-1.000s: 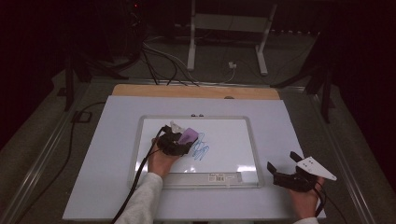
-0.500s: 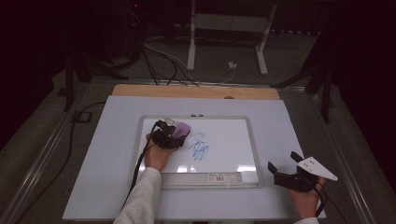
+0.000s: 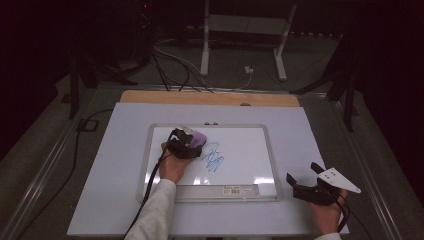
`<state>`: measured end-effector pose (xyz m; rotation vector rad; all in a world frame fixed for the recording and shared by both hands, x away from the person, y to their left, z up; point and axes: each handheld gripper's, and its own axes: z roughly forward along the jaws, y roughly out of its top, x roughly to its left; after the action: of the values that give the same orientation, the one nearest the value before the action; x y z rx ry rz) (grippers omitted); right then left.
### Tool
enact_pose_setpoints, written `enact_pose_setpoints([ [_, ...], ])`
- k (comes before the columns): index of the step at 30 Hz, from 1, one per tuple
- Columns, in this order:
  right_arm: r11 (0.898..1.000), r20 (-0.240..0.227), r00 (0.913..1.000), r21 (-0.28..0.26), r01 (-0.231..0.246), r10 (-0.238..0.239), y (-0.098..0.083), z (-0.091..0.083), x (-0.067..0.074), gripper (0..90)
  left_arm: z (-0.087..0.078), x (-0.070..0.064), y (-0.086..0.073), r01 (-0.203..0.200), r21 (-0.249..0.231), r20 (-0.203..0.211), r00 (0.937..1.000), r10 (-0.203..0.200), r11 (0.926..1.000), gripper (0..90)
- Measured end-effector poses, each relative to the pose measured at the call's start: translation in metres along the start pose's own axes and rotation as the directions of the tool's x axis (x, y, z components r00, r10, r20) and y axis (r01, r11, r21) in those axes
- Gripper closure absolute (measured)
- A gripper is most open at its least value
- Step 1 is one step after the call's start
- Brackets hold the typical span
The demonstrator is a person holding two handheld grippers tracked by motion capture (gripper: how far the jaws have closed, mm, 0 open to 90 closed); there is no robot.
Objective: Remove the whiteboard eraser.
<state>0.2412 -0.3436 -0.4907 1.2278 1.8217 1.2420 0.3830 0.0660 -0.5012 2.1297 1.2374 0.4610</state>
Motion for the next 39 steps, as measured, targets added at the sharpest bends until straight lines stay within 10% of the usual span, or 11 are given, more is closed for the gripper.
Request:
enact_pose_setpoints([
  [10, 1.0, -0.002, 1.0, 0.001, 0.003, -0.003, 0.0, 0.0, 0.001, 0.3, -0.005, -0.04, -0.006, -0.101, -0.016, 0.062, 0.9928, 0.102, 0.9947, 41.7],
  [21, 1.0, 0.001, 1.0, -0.001, 0.0, 0.0, 0.0, -0.001, -0.001, 0.3, 0.004, -0.008, 0.007, -0.035, 0.016, -0.043, 0.9984, 0.036, 0.9993, 41.7],
  [28, 1.0, -0.002, 1.0, 0.0, 0.002, -0.002, 0.0, 0.0, 0.0, 0.3, 0.011, -0.003, 0.014, 0.009, 0.016, -0.042, 0.9991, -0.008, 0.9998, 41.8],
  [39, 1.0, -0.004, 1.0, 0.002, 0.005, -0.005, 0.0, 0.0, 0.001, 0.3, 0.015, -0.036, 0.02, -0.127, 0.022, 0.01, 0.9919, 0.127, 0.9916, 41.8],
])
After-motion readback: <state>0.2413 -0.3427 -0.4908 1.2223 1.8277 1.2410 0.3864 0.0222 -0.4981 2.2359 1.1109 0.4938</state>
